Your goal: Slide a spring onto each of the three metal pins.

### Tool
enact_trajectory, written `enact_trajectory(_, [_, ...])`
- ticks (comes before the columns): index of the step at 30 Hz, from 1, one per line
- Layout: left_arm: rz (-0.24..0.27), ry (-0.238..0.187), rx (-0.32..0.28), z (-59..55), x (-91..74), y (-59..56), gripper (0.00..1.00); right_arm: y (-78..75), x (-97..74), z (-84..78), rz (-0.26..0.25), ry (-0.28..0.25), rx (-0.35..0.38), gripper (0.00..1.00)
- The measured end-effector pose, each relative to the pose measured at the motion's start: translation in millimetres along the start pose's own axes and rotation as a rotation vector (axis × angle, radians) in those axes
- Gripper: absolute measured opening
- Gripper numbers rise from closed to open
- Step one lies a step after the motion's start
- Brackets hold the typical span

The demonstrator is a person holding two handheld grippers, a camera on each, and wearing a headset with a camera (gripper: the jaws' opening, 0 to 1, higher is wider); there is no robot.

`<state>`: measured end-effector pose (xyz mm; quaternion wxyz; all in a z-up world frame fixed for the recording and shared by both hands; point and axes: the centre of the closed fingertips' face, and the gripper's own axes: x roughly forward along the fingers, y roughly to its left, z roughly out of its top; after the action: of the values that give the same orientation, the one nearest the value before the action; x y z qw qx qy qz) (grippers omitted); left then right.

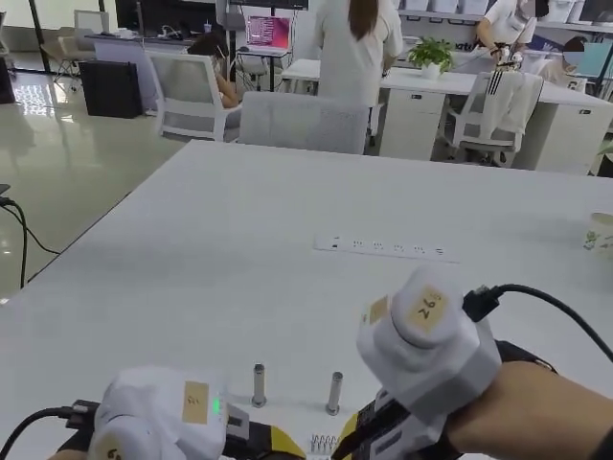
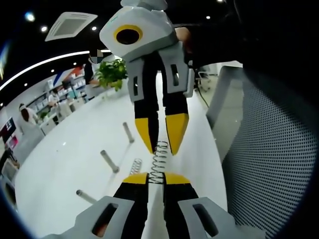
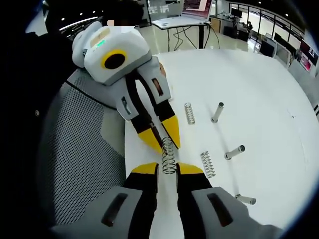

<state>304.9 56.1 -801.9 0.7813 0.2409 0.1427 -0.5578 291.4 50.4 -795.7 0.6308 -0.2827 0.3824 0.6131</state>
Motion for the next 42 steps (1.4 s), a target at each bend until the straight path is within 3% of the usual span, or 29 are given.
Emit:
enact_trajectory(14, [0.0,-0.051,-0.038,10.5,-1.1,1.4,0.02,-2.4,4.0,-1.9,-0.007,-0.006,0.003,0.1])
enact_trajectory(31, [-0.003,-0.047,-0.056,8.2,-0.3,0.7,0.02,0.0,-0.4,20.2,-0.02,-0.041,-0.033,0.08])
enact_trajectory(42, [-0.015,-0.042,-0.063,7.7,1.3,-2.4,0.02,2.3,1.4,25.1,-0.013,-0.024,-0.047,0.08])
